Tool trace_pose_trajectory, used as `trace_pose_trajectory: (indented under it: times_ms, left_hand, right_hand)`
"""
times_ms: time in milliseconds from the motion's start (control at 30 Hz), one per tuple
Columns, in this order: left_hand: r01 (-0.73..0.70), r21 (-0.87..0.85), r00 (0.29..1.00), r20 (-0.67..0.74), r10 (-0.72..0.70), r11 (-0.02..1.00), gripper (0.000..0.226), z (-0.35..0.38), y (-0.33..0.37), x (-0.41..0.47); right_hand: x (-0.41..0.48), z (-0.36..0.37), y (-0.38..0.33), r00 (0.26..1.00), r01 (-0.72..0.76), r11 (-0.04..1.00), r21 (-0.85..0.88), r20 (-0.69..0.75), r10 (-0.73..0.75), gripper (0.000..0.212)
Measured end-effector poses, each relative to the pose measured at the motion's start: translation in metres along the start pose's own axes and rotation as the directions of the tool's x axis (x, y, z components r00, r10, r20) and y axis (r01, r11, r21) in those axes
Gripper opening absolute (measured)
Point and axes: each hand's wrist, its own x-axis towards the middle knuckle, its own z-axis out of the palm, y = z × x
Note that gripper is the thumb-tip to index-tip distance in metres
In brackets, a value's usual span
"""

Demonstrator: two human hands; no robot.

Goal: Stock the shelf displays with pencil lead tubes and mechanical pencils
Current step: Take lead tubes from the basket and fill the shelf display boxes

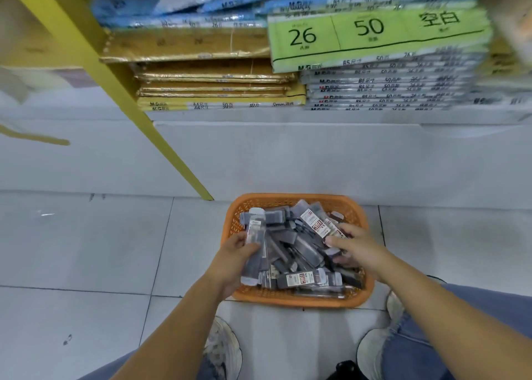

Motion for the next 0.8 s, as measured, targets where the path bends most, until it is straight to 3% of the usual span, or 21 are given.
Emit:
trace_pose_trajectory:
  times_ms: [133, 267, 600, 800]
  left_hand:
    - [-0.073, -0.185, 0.985, 0.139, 0.100, 0.980, 0.022, 0.021, 0.032, -0.024]
    - [-0.151, -0.327, 0.961, 0.172, 0.216, 0.933, 0.018, 0.044, 0.067, -0.053]
    - [-0.448, -0.193, 0.856, 0.187, 0.481, 0.873, 0.044, 0.084, 0.126, -0.127]
    - [-0.483, -0.229, 0.831, 0.183, 0.525, 0.845, 0.033, 0.086, 0.164, -0.160]
  right_hand:
    - [-0.024, 0.007, -0.035, 0.992, 0.120, 0.984, 0.130, 0.018, -0.124, 0.040]
    - [-0.061, 0.017, -0.077, 0.959, 0.254, 0.938, 0.238, 0.061, -0.275, 0.038]
    - [-0.137, 0.046, -0.138, 0.848, 0.529, 0.840, 0.125, -0.118, -0.516, 0.020]
    - [-0.169, 0.049, -0.176, 0.794, 0.607, 0.793, 0.054, -0.090, -0.602, 0.004]
